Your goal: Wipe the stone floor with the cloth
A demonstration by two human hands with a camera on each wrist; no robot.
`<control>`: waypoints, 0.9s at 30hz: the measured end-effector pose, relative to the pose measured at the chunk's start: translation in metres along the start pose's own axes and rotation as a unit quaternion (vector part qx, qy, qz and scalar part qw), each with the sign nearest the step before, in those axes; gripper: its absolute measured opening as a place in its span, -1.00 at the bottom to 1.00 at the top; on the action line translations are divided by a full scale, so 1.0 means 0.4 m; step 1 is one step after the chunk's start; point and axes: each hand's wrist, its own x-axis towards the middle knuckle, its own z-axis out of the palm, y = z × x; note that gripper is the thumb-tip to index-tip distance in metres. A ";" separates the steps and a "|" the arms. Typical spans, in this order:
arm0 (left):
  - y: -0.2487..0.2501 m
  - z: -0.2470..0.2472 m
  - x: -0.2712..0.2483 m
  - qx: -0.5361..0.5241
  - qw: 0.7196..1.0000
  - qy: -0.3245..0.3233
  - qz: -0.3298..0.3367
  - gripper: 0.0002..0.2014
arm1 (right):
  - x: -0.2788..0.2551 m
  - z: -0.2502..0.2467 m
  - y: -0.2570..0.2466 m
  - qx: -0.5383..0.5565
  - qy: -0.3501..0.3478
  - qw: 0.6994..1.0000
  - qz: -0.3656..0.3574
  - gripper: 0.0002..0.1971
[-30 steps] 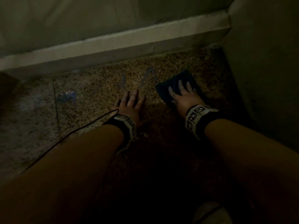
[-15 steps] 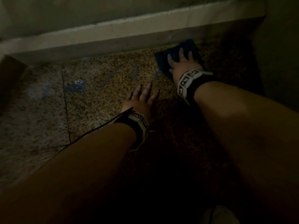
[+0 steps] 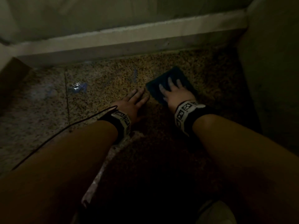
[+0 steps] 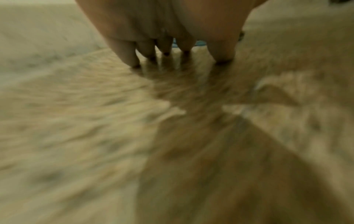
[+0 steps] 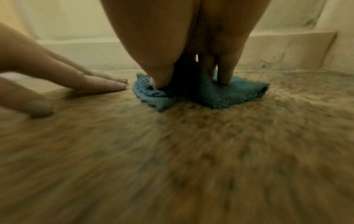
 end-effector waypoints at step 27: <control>-0.076 0.038 -0.032 -0.021 1.000 -0.004 0.012 -0.28 | 0.137 -0.124 -0.143 0.022 0.030 0.999 0.035 -0.43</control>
